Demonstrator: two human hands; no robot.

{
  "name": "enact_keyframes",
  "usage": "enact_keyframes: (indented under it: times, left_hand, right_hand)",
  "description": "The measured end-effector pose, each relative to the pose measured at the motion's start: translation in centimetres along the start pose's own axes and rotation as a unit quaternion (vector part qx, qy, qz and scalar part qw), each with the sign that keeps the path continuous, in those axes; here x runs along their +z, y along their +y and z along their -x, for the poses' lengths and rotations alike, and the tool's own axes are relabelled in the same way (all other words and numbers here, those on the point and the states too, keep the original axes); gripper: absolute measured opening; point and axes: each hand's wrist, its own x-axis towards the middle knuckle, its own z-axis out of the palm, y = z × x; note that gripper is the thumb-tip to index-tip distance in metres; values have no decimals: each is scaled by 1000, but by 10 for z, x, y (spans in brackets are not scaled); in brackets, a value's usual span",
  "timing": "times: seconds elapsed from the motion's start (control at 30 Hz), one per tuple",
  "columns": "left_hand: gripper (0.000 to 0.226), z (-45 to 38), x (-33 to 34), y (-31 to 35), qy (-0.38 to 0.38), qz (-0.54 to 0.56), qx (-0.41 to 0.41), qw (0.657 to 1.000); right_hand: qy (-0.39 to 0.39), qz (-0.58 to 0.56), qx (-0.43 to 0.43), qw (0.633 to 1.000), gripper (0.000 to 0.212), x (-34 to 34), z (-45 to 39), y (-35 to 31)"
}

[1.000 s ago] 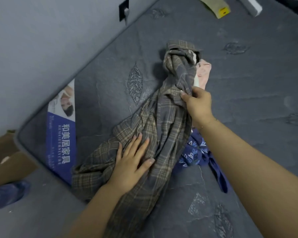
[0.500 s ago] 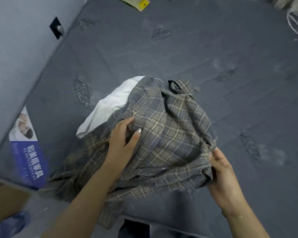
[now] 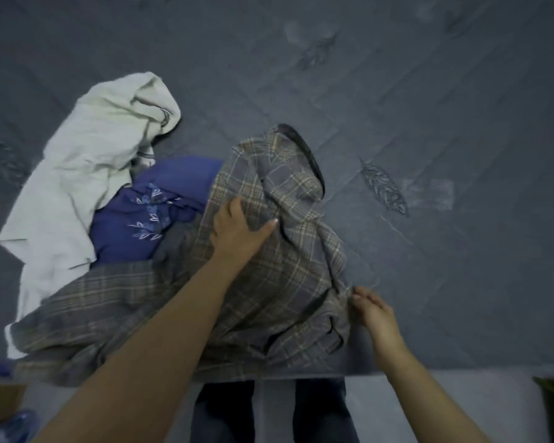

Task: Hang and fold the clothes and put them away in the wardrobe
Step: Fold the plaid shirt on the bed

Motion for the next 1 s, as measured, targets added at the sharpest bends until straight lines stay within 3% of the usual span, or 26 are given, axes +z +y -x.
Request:
enact_keyframes:
  times: [0.07, 0.13, 0.2, 0.3, 0.43, 0.5, 0.57, 0.63, 0.7, 0.77, 0.83, 0.9, 1.0]
  left_hand:
    - [94, -9, 8, 6, 103, -11, -34, 994]
    - [100, -23, 12, 8, 160, 44, -59, 984]
    - [98, -41, 12, 8, 137, 126, -90, 978]
    - [68, -61, 8, 9, 59, 195, -117, 972]
    - [29, -52, 4, 10, -15, 292, -60, 954]
    - [18, -37, -3, 11, -24, 347, -59, 936]
    - [15, -22, -18, 8, 2, 432, -82, 898]
    - [22, -9, -38, -6, 29, 502, -121, 856]
    - [40, 5, -59, -28, 16, 532, -191, 824]
    - [47, 18, -76, -54, 10, 525, -247, 815]
    - [44, 29, -87, -77, 26, 503, -281, 817]
    - [41, 37, -94, -95, 50, 492, -287, 821]
    - [30, 40, -98, -117, 71, 489, -260, 830]
  right_hand:
    - [-9, -14, -31, 999, 24, 3, -22, -12]
    - [-29, -30, -54, 998, 28, 11, -44, -30]
    - [-73, -29, -70, 994, 23, 25, -63, -50]
    - [-146, -25, -87, 985, 22, 47, -82, -74]
    - [-180, -33, -74, 980, 21, 62, -87, -87]
    - [-155, -38, -158, 974, 13, 65, -74, -82]
    - [-74, 22, -312, 947, 14, 63, -52, -69]
    - [-10, 126, -439, 889, 18, 59, -29, -54]
    - [-23, 231, -507, 830, 24, 55, -11, -38]
    - [-92, 289, -514, 802, 31, 55, -1, -22]
    - [-170, 271, -461, 828, 36, 58, 8, -10]
    - [-192, 207, -367, 886, 29, 64, 14, -7]
    - [-84, 150, -329, 929, 15, 74, 6, -16]
